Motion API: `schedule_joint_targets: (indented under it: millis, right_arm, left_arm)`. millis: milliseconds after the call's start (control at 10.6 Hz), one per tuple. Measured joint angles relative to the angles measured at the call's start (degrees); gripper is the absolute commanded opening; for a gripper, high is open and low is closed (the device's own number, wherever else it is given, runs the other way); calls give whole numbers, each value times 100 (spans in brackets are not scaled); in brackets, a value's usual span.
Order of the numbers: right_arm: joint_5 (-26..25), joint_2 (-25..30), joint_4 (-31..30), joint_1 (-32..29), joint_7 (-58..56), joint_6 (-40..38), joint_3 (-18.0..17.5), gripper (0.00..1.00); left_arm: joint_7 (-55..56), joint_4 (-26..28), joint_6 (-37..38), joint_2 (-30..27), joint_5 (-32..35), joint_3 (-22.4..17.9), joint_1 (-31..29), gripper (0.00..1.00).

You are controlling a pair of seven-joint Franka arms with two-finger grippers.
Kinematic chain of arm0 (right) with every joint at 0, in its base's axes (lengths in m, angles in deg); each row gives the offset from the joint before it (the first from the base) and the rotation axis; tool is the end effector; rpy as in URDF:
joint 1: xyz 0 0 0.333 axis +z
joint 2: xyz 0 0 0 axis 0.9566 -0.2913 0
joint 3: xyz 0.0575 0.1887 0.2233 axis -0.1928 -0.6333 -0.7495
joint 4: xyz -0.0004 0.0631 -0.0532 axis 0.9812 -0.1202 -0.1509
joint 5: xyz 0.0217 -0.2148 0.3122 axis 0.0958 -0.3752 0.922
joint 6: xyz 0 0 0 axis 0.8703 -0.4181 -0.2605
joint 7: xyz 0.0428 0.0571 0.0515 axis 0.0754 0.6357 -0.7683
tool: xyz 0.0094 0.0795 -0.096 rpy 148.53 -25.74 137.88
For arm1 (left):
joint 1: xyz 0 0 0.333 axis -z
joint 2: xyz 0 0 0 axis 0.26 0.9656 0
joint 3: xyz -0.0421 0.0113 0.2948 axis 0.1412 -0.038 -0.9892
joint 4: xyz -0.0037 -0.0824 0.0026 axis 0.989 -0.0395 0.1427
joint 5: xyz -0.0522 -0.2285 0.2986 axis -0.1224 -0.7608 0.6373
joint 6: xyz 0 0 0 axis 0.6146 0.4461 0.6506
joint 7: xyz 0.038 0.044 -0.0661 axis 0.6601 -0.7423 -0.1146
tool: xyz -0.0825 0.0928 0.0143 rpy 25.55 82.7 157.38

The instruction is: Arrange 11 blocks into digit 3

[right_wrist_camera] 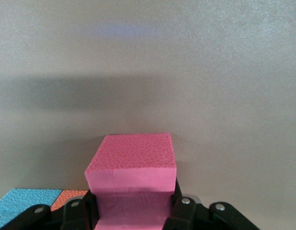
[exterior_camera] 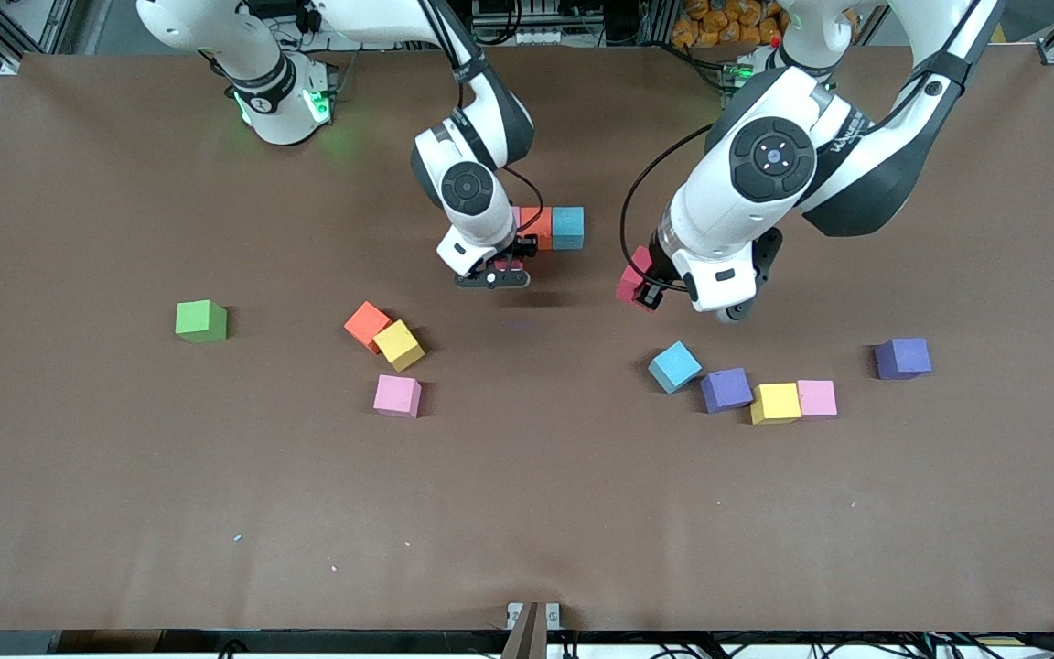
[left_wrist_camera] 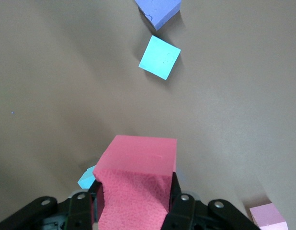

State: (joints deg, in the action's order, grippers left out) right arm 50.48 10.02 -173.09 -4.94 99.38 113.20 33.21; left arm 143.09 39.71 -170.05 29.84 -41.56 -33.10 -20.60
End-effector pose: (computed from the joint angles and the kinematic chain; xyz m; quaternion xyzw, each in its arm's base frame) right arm 0.3818 0.4503 0.1802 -0.9942 0.0058 0.0981 0.0430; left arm 0.5188 -0.3418 0.4322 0.8605 0.5020 -0.0863 0.0102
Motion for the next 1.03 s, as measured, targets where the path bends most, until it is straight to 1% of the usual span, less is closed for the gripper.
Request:
schedule_joint_targets:
  millis: [658,752,846,940,1034]
  right_arm:
    - [0,4,-12,0,95,0,11,1]
    - [0,4,-12,0,95,0,11,4]
    - [0,4,-14,0,95,0,11,12]
    - [0,4,-14,0,95,0,11,24]
    - [0,4,-14,0,95,0,11,38]
  left_arm:
    - [-47,-10,0,0,0,0,0,0]
    - [-49,-10,0,0,0,0,0,0]
    - [-51,-11,0,0,0,0,0,0]
    - [-54,-12,0,0,0,0,0,0]
    - [-56,-14,0,0,0,0,0,0]
